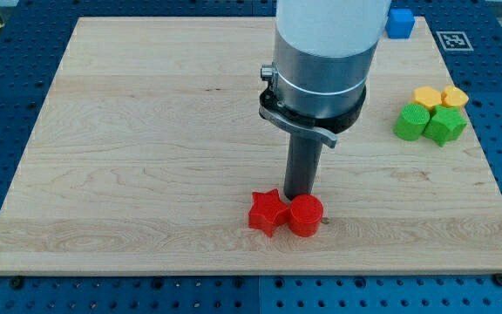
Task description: Move your arm below the green star
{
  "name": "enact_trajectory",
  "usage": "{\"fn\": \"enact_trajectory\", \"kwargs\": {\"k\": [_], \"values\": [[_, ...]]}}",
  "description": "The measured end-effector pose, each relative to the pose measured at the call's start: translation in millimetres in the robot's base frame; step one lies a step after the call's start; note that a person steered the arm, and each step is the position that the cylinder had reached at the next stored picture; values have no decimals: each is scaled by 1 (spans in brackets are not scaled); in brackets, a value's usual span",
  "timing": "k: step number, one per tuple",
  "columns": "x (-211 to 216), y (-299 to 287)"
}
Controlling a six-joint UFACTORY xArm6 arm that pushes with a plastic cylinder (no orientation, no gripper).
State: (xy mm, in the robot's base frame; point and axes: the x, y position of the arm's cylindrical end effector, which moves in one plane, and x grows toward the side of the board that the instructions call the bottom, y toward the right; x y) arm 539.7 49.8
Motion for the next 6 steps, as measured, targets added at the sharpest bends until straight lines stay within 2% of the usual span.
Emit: {"fn": "enact_trajectory", "kwargs": {"k": [2,4,6], "values": [[10,0],[-46,1],[-46,12]]}}
